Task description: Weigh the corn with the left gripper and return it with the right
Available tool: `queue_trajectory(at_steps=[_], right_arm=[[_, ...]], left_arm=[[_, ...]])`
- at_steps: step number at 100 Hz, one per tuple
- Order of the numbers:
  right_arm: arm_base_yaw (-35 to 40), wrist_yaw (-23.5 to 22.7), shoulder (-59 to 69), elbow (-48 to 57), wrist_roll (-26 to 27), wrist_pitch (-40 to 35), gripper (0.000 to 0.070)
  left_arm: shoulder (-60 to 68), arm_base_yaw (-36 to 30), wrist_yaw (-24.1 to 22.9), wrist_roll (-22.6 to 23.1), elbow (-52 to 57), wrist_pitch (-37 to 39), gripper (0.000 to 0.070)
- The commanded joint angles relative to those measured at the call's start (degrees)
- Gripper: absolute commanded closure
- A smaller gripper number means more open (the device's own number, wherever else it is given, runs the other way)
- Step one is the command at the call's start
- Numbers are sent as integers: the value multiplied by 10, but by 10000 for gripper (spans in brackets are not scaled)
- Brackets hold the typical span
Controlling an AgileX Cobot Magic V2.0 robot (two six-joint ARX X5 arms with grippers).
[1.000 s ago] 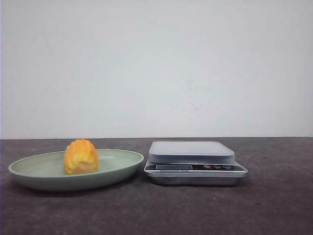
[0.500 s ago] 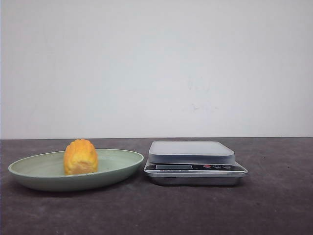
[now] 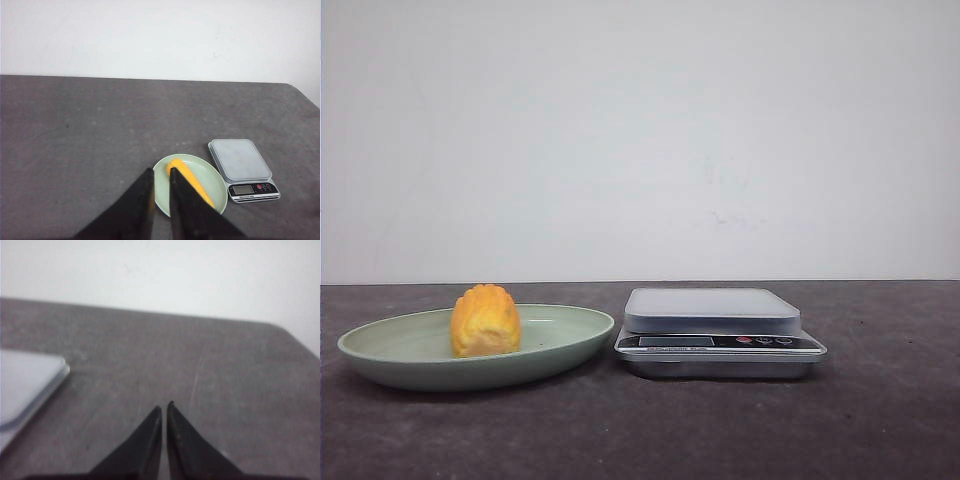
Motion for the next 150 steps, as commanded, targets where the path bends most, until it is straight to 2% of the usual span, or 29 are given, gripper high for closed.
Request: queue_trajectory(at_steps=[1,23,36,150], right_arm=[[0,0,-1,-1,11,-13,690],[-1,-1,-1,-1,10,-21,690],[-1,-17,-1,-1,10,-24,690],[0,-14,-1,-1,10,-15,689]], left_arm=[[6,-3,-1,-2,10,-14,689],[6,-3,-1,-2,10,-14,689],[6,-3,0,-2,10,-14,689],[6,-1,-1,-2,10,-14,689]])
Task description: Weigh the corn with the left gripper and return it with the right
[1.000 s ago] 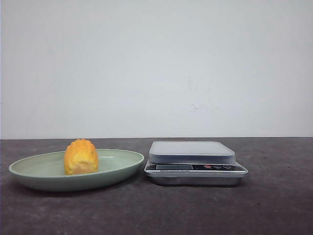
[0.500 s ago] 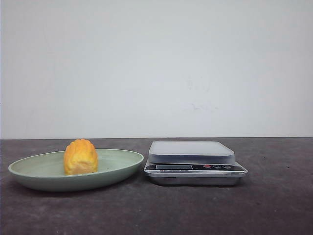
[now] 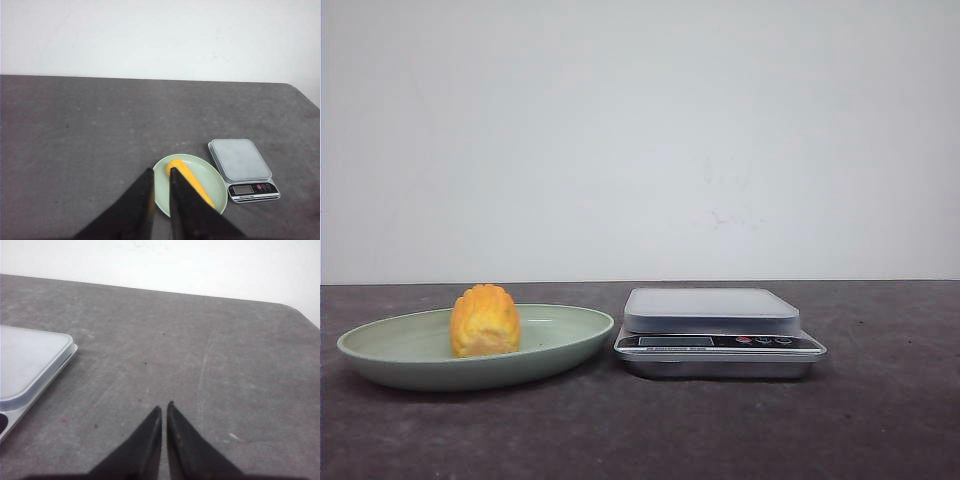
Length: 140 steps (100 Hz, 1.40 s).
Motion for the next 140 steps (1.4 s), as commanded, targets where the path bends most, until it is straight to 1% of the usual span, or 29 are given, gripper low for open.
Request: queue_trajectory(at_steps=[1,11,21,27,33,41,48,54,61,66,71,78,87,97,110,122,130,140], right_arm=[[1,0,-1,-1,6,4,689],[1,0,-1,-1,6,4,689],[1,0,-1,-1,6,4,689],[1,0,-1,-1,6,4,689],[1,0,-1,-1,6,4,689],[1,0,-1,-1,6,4,689],[1,0,-1,-1,6,4,690],[1,0,-1,-1,6,4,689],[1,0,-1,-1,6,4,689],[1,0,-1,-1,6,4,689],[1,0,-1,-1,6,4,689],[2,0,-1,-1,6,4,689],[1,0,-1,-1,6,4,689],[2,0,-1,-1,6,4,689],[2,0,-1,-1,6,4,689],[2,0,-1,-1,6,4,689],[1,0,-1,-1,6,4,689],[2,0,-1,-1,6,4,689]], left_arm=[[6,0,-1,-2,10,-14,689],[6,19,0,-2,10,-14,689],[0,55,-1,-1,10,-15,689],[-3,82,-5,19,10,-14,689],[-7,109,-4,19,5,-11,689],[-20,141,20,23,-20,15,689],[-39,162,57,40,-66,64,689],[-64,177,90,60,-126,126,689],[-105,192,130,81,-218,219,689],[-144,204,153,93,-304,305,689],[-179,217,161,93,-385,381,689],[-215,239,160,84,-479,459,689],[-241,278,166,44,-593,535,689],[-244,308,199,10,-684,576,689],[-249,318,244,3,-774,622,688],[-283,318,248,4,-839,647,688],[-320,320,248,14,-876,650,688],[-317,325,248,17,-912,675,689]])
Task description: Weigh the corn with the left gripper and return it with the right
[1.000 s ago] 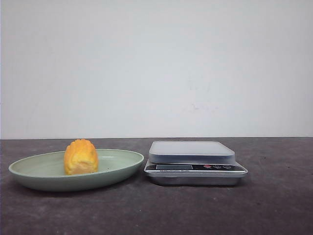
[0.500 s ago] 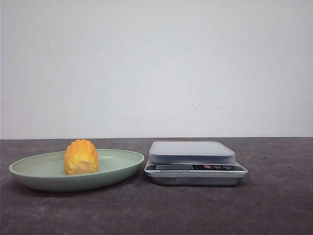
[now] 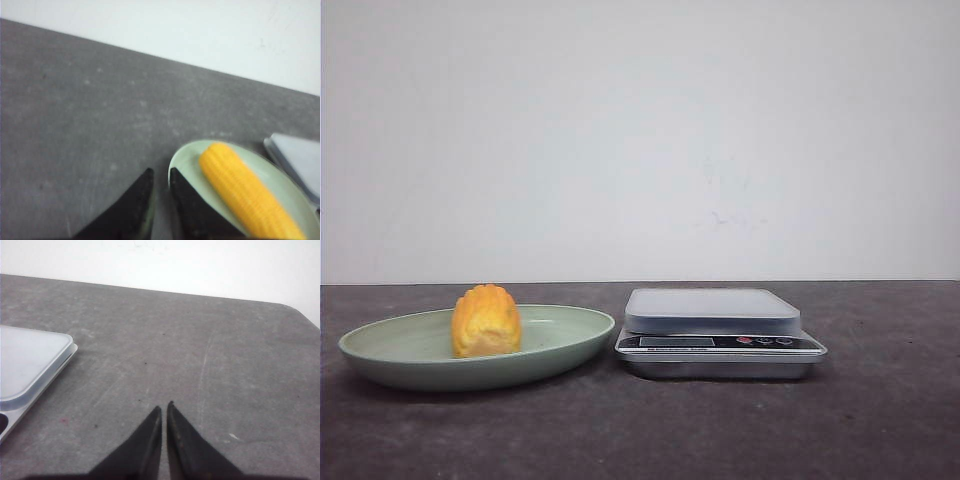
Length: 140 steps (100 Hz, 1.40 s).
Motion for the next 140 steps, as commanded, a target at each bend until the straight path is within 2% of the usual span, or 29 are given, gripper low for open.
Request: queue_trajectory(at_steps=[1,11,31,51,61,140], right_arm=[[2,0,-1,-1,6,3,689],[2,1,-1,-1,6,1,689],[2,1,-1,-1,6,6,689],[2,1,-1,-1,6,6,689],[2,1,-1,-1,6,6,689],[2,1,-1,-1,6,6,689]], left_arm=[[-2,4,-1,5,-19,14,688],[-2,9,0,7,-39,20,688],[-2,9,-7,78,-45,37,688],[-2,4,-18,105,-47,40,688],[-2,-1,-18,95,-49,45,688],[-1,-1,-18,95,-49,44,688]])
